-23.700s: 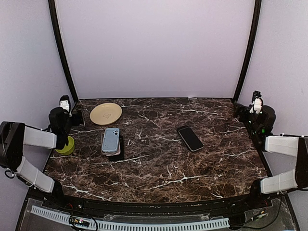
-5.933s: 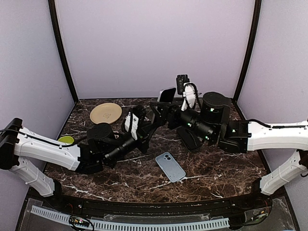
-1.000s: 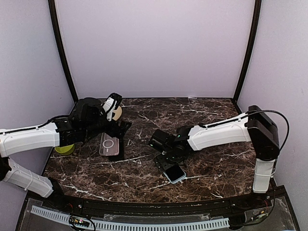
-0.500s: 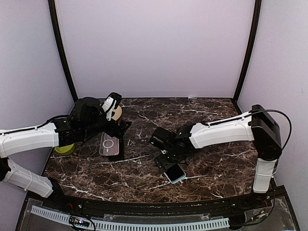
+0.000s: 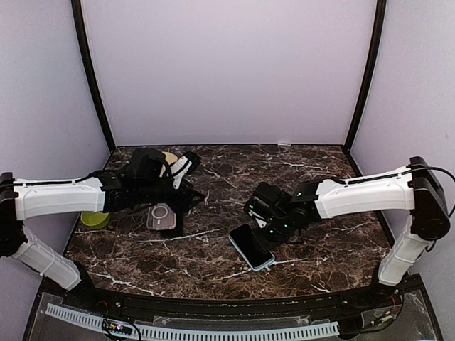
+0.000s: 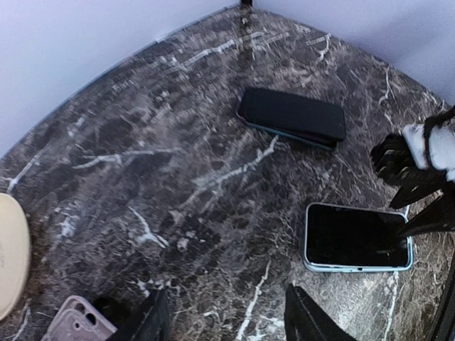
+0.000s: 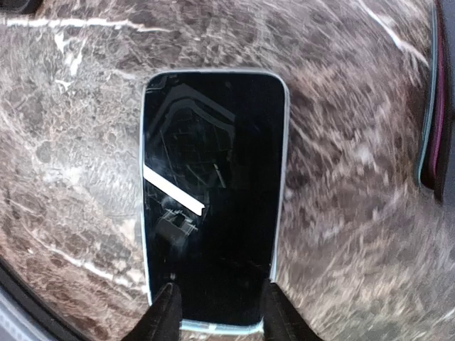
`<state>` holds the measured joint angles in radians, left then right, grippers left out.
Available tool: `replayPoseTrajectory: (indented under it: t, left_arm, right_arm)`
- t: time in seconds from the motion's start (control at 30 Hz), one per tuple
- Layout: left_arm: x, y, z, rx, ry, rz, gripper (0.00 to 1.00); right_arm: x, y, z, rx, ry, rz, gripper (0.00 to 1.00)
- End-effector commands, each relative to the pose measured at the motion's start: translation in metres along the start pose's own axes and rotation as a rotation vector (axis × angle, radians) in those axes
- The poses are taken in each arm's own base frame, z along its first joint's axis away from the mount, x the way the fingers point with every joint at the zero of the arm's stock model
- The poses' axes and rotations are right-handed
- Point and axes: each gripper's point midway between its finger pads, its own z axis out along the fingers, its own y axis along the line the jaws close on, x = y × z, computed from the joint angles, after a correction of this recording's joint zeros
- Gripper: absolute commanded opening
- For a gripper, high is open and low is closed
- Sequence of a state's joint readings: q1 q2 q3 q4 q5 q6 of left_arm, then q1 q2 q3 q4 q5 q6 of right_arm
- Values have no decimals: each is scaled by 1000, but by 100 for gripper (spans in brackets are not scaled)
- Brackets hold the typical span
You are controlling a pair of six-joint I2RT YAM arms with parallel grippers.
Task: Put the phone into the phone case
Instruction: Install the phone into the phone case, then adjust the phone with the phone case at the center of the board.
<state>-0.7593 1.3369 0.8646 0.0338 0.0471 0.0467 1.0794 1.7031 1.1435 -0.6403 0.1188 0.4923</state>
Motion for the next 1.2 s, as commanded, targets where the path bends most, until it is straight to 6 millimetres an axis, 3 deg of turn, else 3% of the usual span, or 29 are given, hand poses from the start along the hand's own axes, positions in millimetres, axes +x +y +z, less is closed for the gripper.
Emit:
replayPoseTrajectory:
  t: [0.0,0.03,0.07,0.1,0.13,0.17,0.2,0.23,0.27,0.33,0.37,0.43,0.63,0.87,1.17]
  left_arm:
    - [17,-31,32,170,155,-10,53]
    - [7,-30,38,152,151,-3,51]
    - [20,-36,51,153,205,8,48]
    - [13,-35,57,131,199,19,47]
    - [23,-43,69,139,234,32,45]
    - [16,-44,75,132,222,39,44]
    - [28,-51,88,141,255,46,44]
    - [20,-52,94,133,245,50,43]
    - [35,-56,107,133,292,53,42]
    - [33,-58,126,115,320,59,38]
    - [46,-58,137,105,359,63,36]
    - [54,-62,147,103,391,79,34]
    - [65,-66,156,76,418,108,33]
    - [81,-70,150,76,474,110,31]
    - [104,-128,139,217,501,121,30]
  right_arm:
    - [32,4,-18,-91,24,28,31]
    - [41,4,-19,-110,28,39,28]
    - [48,2,-22,-125,19,58,25]
    - [55,-1,-20,-128,18,81,22]
    - [60,-3,-20,-133,12,96,19]
    - [67,-1,-19,-157,23,107,16]
    - [71,-2,-17,-165,24,116,14]
    - [76,-2,-15,-169,25,123,13]
    - [80,-2,-12,-173,28,127,13]
    - [84,0,-6,-183,22,134,11]
    - [86,-1,-2,-184,21,138,10]
    - [86,-2,4,-179,13,146,9]
    - [77,6,17,-205,-21,166,5]
    - [75,6,27,-166,-2,157,3]
    - [60,5,29,-141,-47,189,3]
